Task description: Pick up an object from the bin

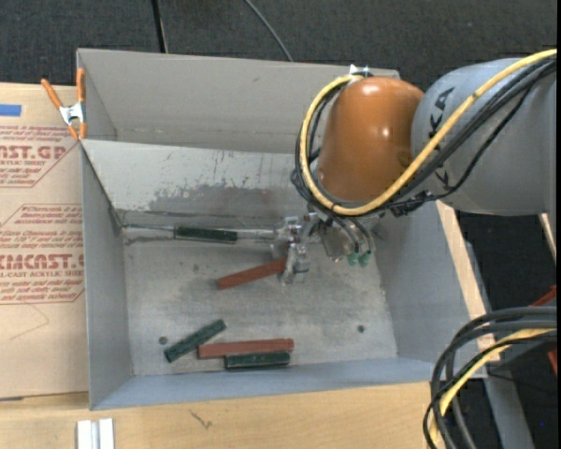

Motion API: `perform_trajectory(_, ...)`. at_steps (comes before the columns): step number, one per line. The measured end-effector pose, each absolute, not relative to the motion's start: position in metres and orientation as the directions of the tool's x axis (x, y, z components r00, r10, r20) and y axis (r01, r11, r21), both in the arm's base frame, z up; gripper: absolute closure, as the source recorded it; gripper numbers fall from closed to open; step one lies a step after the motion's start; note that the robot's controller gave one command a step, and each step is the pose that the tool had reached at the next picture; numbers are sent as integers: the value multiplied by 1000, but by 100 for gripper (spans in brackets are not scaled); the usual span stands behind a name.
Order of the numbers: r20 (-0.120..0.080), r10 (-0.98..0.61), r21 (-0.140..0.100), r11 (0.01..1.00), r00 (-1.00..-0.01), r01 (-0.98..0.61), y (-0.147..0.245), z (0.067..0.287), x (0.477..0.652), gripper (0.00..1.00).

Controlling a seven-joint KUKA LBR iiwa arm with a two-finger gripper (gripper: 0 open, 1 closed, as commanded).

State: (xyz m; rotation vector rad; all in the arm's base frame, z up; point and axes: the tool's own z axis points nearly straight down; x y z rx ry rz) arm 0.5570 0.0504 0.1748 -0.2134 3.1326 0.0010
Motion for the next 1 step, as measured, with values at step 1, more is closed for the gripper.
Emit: perform_trajectory(1,-2,-135,1,991,-991,-135,50,175,557,100)
